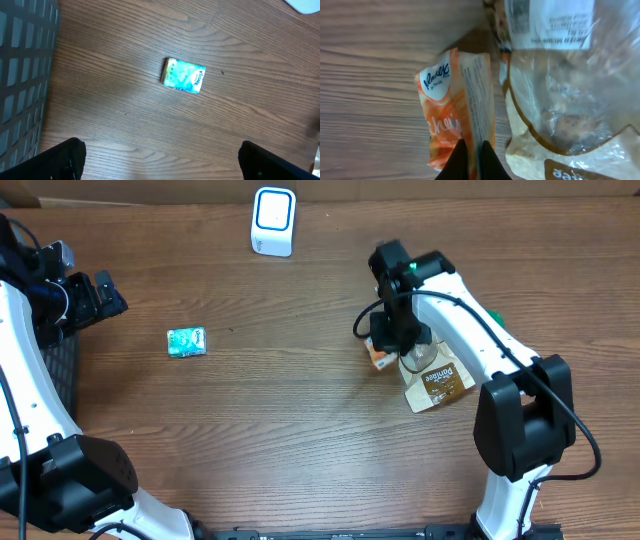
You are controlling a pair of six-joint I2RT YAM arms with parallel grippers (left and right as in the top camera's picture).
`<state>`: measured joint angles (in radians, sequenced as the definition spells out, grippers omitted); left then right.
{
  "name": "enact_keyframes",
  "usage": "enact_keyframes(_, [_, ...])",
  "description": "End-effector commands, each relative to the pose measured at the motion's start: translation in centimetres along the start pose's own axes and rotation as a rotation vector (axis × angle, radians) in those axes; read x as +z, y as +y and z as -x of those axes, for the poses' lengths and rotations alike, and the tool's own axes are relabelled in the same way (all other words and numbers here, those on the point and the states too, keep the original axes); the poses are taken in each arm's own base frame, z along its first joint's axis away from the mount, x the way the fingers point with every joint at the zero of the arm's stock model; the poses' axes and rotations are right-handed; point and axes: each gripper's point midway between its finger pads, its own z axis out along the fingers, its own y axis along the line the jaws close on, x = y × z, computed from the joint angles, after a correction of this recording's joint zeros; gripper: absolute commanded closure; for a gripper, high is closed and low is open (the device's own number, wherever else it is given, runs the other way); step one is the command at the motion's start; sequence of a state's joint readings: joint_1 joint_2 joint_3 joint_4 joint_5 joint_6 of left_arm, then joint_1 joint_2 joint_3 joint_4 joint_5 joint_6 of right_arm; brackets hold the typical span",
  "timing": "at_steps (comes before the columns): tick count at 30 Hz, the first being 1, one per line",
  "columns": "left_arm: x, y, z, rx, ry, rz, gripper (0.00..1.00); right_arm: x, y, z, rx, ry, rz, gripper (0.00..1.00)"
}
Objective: Scan the item barcode
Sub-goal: 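Carry the orange pack right and drop it by the bread bag, then move the right gripper left to the teal tissue pack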
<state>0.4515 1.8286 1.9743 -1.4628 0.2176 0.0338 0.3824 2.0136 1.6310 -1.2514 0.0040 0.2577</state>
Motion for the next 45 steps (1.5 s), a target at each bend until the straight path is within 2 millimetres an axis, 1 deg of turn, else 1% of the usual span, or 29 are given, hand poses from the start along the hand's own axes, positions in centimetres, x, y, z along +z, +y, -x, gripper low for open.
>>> enact_keyframes(1, [-0.1, -0.5, 0.1, 0.027, -0.005, -0.013, 0.00, 0.8, -0.8, -0.5, 0.009, 0.010, -0.030, 0.93])
enact_keyframes(2, [-0.1, -0.5, 0.1, 0.027, -0.005, -0.013, 0.00, 0.9, -1.1, -0.6, 0.009, 0.012, -0.043, 0.90])
enact_keyframes(3, [-0.1, -0.5, 0.1, 0.027, -0.005, -0.013, 0.00, 1.1, -1.2, -0.8, 0.009, 0.017, -0.047, 0.83])
enact_keyframes(5, [-0.1, -0.5, 0.1, 0.027, -0.005, -0.013, 0.00, 1.1, -1.2, -0.8, 0.008, 0.018, -0.048, 0.62])
enact_keyframes(6, [-0.1, -0.5, 0.1, 0.027, -0.005, -0.013, 0.00, 1.1, -1.2, -0.8, 0.004, 0.018, -0.047, 0.57])
enact_keyframes(7, [-0.1, -0.5, 0.1, 0.027, -0.005, -0.013, 0.00, 1.0, -1.1, -0.7, -0.003, 0.016, -0.047, 0.53])
enact_keyframes(8, [-0.1, -0.5, 0.1, 0.027, -0.005, -0.013, 0.00, 0.9, -1.1, -0.7, -0.011, 0.014, -0.045, 0.54])
enact_keyframes(10, [-0.1, -0.5, 0.1, 0.027, -0.005, -0.013, 0.00, 0.1, -0.9, 0.0, -0.018, -0.006, -0.038, 0.52])
enact_keyframes(12, [-0.1, -0.5, 0.1, 0.027, -0.005, -0.013, 0.00, -2.0, -0.5, 0.9, -0.026, -0.039, -0.028, 0.46])
enact_keyframes(14, [-0.1, -0.5, 0.1, 0.027, -0.005, -0.013, 0.01, -5.0, 0.2, 2.3, -0.028, -0.094, -0.005, 0.38])
enact_keyframes(16, [-0.1, -0.5, 0.1, 0.027, -0.005, -0.014, 0.00, -7.5, 1.9, 3.7, -0.043, -0.164, 0.063, 0.36])
enact_keyframes(17, [-0.1, -0.5, 0.1, 0.027, -0.005, -0.013, 0.00, -9.0, 4.1, 4.8, -0.065, -0.221, 0.149, 0.36])
enact_keyframes(18, [-0.1, -0.5, 0.1, 0.027, -0.005, -0.013, 0.00, -9.6, 5.4, 5.5, -0.082, -0.259, 0.198, 0.40])
enact_keyframes(19, [-0.1, -0.5, 0.1, 0.028, -0.005, -0.013, 0.01, -10.8, 8.6, 7.1, -0.130, -0.348, 0.308, 0.46])
enact_keyframes(21, [-0.1, -0.5, 0.1, 0.027, -0.005, -0.013, 0.00, -11.3, 11.8, 8.6, -0.183, -0.438, 0.383, 0.46])
enact_keyframes(22, [-0.1, -0.5, 0.1, 0.027, -0.005, -0.014, 0.00, -11.4, 13.7, 9.2, -0.210, -0.482, 0.416, 0.46])
enact_keyframes(24, [-0.1, -0.5, 0.1, 0.027, -0.005, -0.013, 0.00, -10.8, 16.7, 9.4, -0.259, -0.520, 0.450, 0.48])
enact_keyframes(25, [-0.1, -0.5, 0.1, 0.027, -0.005, -0.013, 0.00, -10.0, 18.8, 9.3, -0.294, -0.529, 0.467, 0.48])
enact_keyframes(26, [-0.1, -0.5, 0.1, 0.027, -0.005, -0.013, 0.01, -9.5, 20.1, 9.2, -0.317, -0.534, 0.477, 0.48])
enact_keyframes(27, [-0.1, -0.5, 0.1, 0.027, -0.005, -0.013, 0.00, -8.1, 22.5, 8.7, -0.354, -0.530, 0.494, 0.49])
enact_keyframes(28, [-0.1, -0.5, 0.1, 0.027, -0.005, -0.013, 0.00, -7.4, 23.7, 8.4, -0.376, -0.527, 0.505, 0.49])
enact_keyframes(29, [-0.1, -0.5, 0.1, 0.027, -0.005, -0.013, 0.00, -6.1, 26.1, 7.6, -0.421, -0.518, 0.526, 0.49])
enact_keyframes(30, [-0.1, -0.5, 0.1, 0.027, -0.005, -0.014, 0.00, -5.6, 26.9, 7.2, -0.439, -0.514, 0.530, 0.49])
enact_keyframes(32, [-0.1, -0.5, 0.1, 0.027, -0.005, -0.013, 0.00, -4.1, 29.8, 6.2, -0.503, -0.509, 0.544, 0.49])
enact_keyframes(35, [-0.1, -0.5, 0.1, 0.027, -0.005, -0.013, 0.00, -2.5, 32.6, 5.1, -0.584, -0.528, 0.557, 0.49])
enact_keyframes(37, [-0.1, -0.5, 0.1, 0.027, -0.005, -0.013, 0.00, -1.2, 34.0, 4.9, -0.601, -0.545, 0.556, 0.49])
enact_keyframes(40, [-0.1, -0.5, 0.1, 0.027, -0.005, -0.013, 0.00, 0.2, 35.1, 4.9, -0.613, -0.557, 0.569, 0.49])
enact_keyframes(45, [-0.1, -0.5, 0.1, 0.027, -0.005, -0.014, 0.00, 2.3, 36.3, 5.4, -0.622, -0.573, 0.606, 0.50])
